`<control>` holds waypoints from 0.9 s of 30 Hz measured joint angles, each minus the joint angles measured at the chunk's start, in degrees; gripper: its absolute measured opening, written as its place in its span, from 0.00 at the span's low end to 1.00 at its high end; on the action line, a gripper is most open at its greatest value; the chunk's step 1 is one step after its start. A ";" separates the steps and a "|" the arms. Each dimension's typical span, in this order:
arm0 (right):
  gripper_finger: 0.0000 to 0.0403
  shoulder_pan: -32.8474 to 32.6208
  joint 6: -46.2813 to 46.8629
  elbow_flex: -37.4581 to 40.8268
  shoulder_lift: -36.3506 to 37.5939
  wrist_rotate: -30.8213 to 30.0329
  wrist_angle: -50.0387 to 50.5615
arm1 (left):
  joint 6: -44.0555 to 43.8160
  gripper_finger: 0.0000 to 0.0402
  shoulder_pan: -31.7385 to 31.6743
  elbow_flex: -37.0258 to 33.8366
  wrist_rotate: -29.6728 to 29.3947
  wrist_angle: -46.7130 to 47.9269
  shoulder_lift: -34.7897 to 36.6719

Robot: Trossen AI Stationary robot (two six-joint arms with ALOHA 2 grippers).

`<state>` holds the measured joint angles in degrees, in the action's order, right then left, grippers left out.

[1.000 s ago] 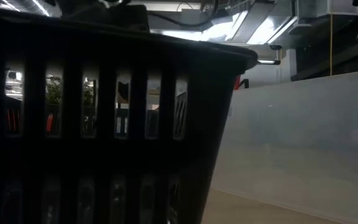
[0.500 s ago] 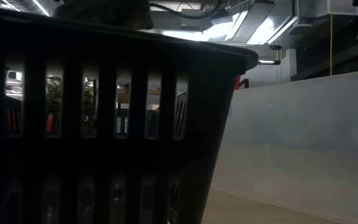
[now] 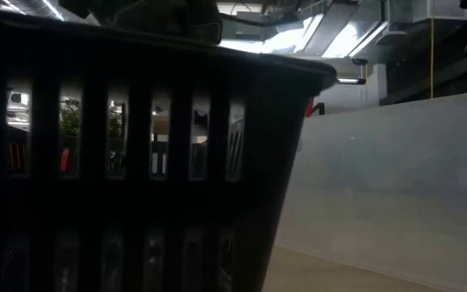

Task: Stack baskets on shelf by color
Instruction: Put the top transparent bin on the shelf

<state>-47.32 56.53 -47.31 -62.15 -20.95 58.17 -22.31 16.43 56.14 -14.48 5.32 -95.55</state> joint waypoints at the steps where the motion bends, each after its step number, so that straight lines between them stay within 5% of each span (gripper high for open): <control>1: 0.29 0.00 0.00 0.01 0.01 0.00 0.01 | -0.42 0.29 0.06 -0.01 0.05 0.17 -0.28; 17: 0.29 -0.01 -0.02 0.00 0.00 0.00 0.02 | -9.30 0.29 0.45 0.00 2.28 14.49 -2.08; 27: 0.29 0.01 -0.11 0.00 0.00 -0.02 -0.02 | -12.41 0.29 0.34 0.76 1.62 9.30 -1.84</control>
<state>-47.32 56.42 -47.31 -62.15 -20.97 58.15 -34.72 16.78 56.90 -12.86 14.62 -97.38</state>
